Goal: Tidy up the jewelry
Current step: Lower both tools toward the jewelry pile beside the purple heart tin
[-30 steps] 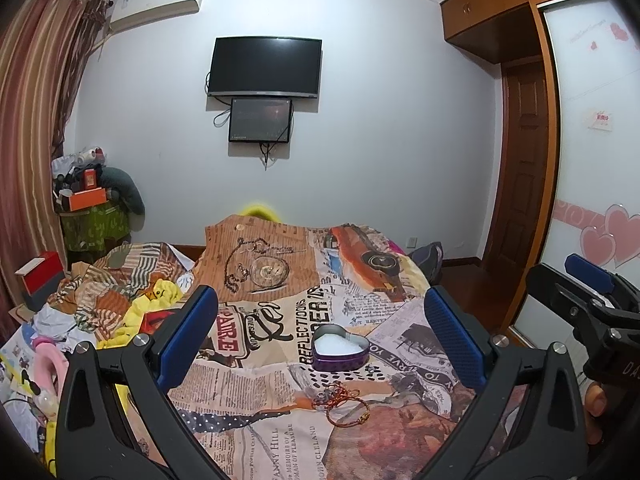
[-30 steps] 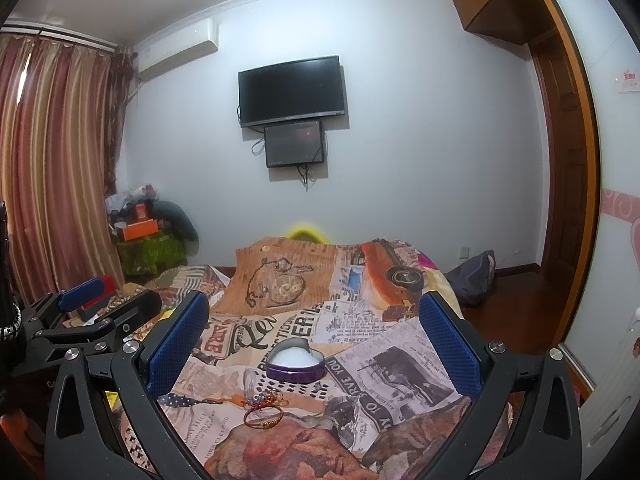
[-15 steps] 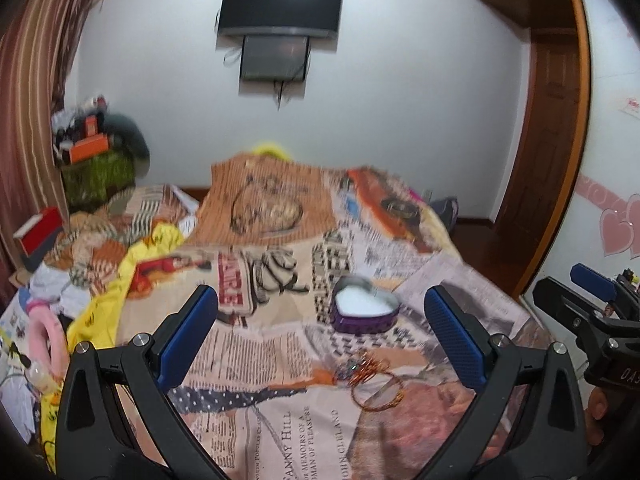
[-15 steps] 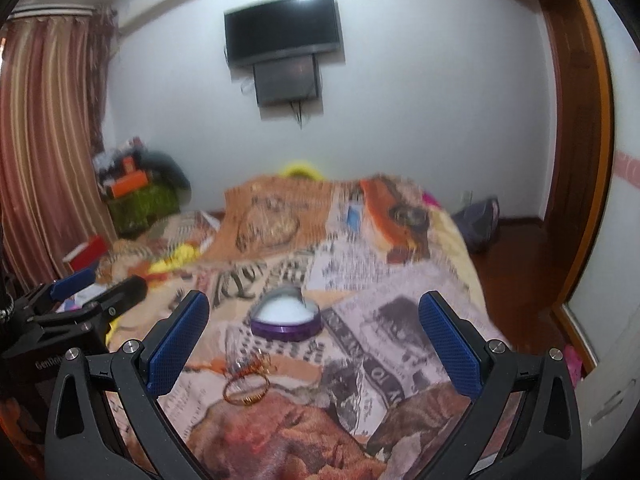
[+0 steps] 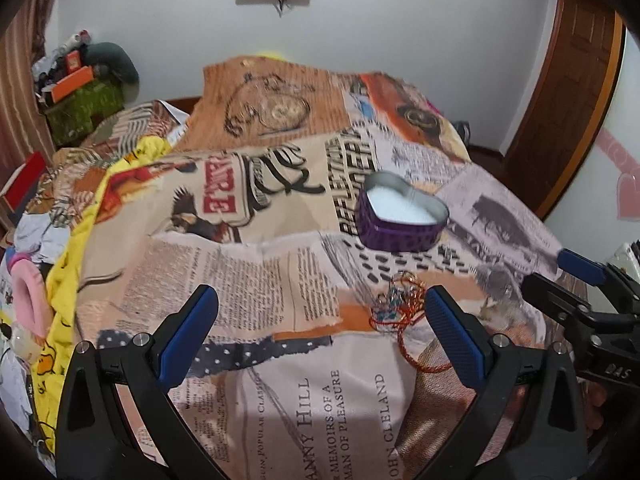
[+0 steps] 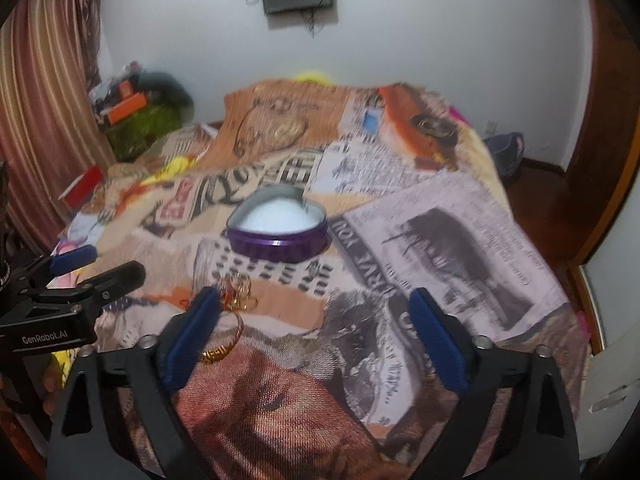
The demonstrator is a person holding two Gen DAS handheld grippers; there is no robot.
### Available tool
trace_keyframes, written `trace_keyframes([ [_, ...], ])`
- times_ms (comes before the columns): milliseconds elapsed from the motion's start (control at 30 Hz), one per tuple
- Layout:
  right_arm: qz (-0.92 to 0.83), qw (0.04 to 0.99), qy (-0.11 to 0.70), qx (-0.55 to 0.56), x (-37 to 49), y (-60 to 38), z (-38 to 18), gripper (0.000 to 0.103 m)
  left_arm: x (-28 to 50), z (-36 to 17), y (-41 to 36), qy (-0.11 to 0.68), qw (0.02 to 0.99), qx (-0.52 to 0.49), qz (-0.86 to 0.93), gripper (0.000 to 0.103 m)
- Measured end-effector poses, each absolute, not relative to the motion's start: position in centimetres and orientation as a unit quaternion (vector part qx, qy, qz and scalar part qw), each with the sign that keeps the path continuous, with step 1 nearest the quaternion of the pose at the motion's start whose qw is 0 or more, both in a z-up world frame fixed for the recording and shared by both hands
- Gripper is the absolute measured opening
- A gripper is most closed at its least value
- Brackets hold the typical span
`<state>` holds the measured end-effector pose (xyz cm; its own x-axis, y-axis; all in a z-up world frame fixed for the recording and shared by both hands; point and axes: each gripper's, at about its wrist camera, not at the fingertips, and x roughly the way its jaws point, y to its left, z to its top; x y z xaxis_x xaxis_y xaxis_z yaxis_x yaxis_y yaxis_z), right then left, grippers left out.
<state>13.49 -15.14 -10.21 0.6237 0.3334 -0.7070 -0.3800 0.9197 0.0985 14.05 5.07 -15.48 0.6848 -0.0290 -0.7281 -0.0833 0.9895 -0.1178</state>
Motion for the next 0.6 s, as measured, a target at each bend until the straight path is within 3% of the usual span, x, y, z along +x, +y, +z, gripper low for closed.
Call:
trace_keyframes([
  [167, 0.226, 0.884, 0.408, -0.033, 14.7, -14.5, -11.7, 0.064, 15.3, -16.6, 5.1, 0.409, 0.909, -0.077, -0.001, 0.099],
  [233, 0.233, 0.88, 0.412, -0.035, 15.0, -14.3, -12.0, 0.057, 16.0, -17.1, 5.0, 0.42, 0.904, -0.074, -0.006, 0.085],
  [267, 0.239, 0.878, 0.414, -0.035, 15.2, -14.2, -12.1, 0.053, 16.5, -17.4, 4.9, 0.427, 0.901, -0.072, -0.011, 0.084],
  [367, 0.251, 0.873, 0.416, -0.038, 15.7, -13.9, -12.4, 0.046, 17.2, -18.0, 4.8, 0.438, 0.895, -0.081, -0.034, 0.08],
  [600, 0.25, 0.868, 0.426, -0.058, 18.0, -14.1, -13.3, 0.035, 18.7, -19.2, 4.1, 0.46, 0.882, -0.077, -0.066, 0.057],
])
